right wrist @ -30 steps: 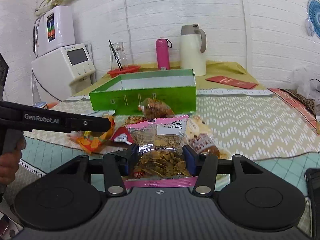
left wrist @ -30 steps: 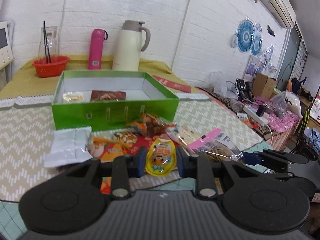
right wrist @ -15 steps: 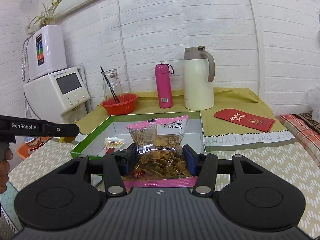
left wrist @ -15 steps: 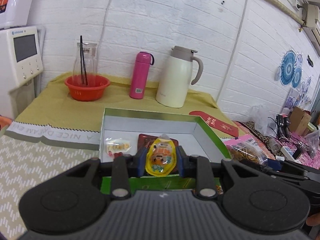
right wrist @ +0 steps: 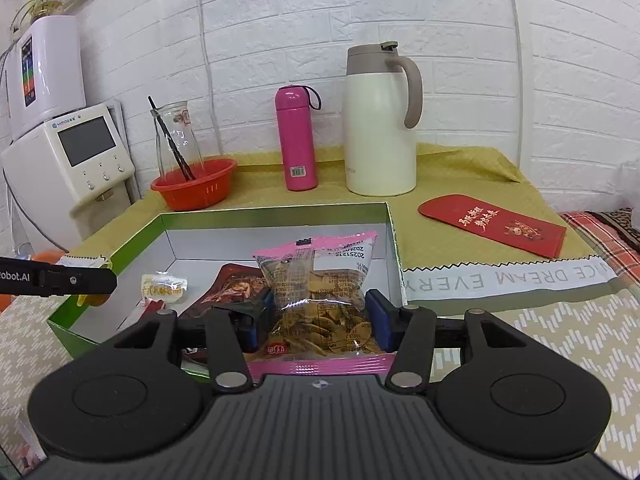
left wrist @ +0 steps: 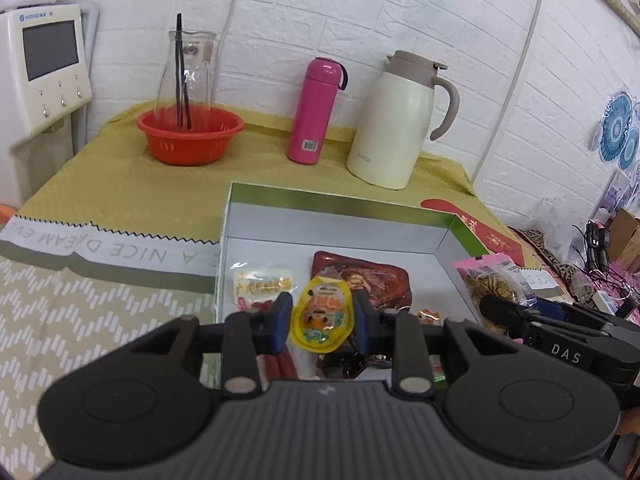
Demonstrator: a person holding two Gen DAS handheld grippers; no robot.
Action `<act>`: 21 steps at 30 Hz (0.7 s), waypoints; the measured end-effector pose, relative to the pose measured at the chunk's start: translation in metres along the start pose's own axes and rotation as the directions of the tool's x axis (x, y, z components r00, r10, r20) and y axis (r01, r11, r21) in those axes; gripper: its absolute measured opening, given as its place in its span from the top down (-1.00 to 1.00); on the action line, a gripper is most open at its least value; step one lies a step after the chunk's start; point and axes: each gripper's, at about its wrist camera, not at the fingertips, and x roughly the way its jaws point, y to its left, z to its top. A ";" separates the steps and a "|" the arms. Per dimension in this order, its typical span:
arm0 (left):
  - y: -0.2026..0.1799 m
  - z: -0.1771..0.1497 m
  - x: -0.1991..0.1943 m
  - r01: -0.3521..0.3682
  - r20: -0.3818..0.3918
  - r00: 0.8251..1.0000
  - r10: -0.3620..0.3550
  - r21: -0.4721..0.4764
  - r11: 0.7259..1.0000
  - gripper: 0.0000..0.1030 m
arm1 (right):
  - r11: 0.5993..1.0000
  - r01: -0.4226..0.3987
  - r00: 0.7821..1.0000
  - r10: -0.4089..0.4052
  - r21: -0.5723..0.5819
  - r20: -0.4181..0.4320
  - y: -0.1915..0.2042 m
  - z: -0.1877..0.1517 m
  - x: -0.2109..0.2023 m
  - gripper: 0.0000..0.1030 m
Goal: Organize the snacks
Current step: 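Grasp the yellow jelly cup with the left gripper while the right gripper carries the nut bag into the box, then move the left gripper back to the snacks and grasp the white packet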
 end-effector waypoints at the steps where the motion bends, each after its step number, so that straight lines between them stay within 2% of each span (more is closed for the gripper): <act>1: 0.001 0.000 0.002 0.002 -0.001 1.000 -0.002 -0.001 1.000 0.38 | 1.000 0.000 1.000 -0.001 -0.006 -0.004 0.000 0.000 0.004 -0.68; 2: 0.001 0.000 0.003 0.007 0.003 1.000 -0.007 -0.004 1.000 0.35 | 1.000 0.003 1.000 -0.003 -0.018 -0.007 0.001 -0.002 0.006 -0.69; 4: 0.002 -0.001 0.001 0.002 0.038 0.999 -0.001 -0.020 1.000 -0.24 | 0.999 -0.002 1.000 0.002 -0.048 -0.008 0.004 -0.005 0.007 -0.82; 5: 0.002 -0.003 -0.002 0.000 0.075 0.997 0.003 -0.037 0.999 -0.41 | 0.998 -0.009 1.000 0.009 -0.064 -0.001 0.006 -0.006 0.006 -0.94; 7: 0.003 -0.004 -0.007 -0.005 0.122 0.992 0.013 -0.060 0.998 -0.47 | 0.996 -0.002 0.999 0.005 -0.092 0.035 0.008 -0.008 0.001 -1.00; 9: 0.002 -0.003 -0.008 -0.025 0.111 0.993 0.031 -0.062 0.998 -0.69 | 0.993 0.019 0.997 -0.010 -0.117 0.072 0.010 -0.008 -0.007 -1.00; 11: 0.000 -0.003 -0.010 -0.062 0.107 0.992 0.068 -0.063 0.996 -0.82 | 0.991 0.022 0.997 -0.012 -0.133 0.070 0.011 -0.006 -0.012 -1.00; 14: -0.005 -0.005 -0.018 -0.086 0.125 0.988 0.089 -0.030 0.996 -0.82 | 0.993 0.022 0.998 -0.014 -0.117 0.069 0.012 -0.003 -0.020 -1.00; 21: -0.012 -0.007 -0.060 -0.044 0.152 0.987 0.046 -0.012 0.999 -0.82 | 0.997 -0.001 0.996 0.008 -0.079 0.089 0.018 0.002 -0.058 -1.00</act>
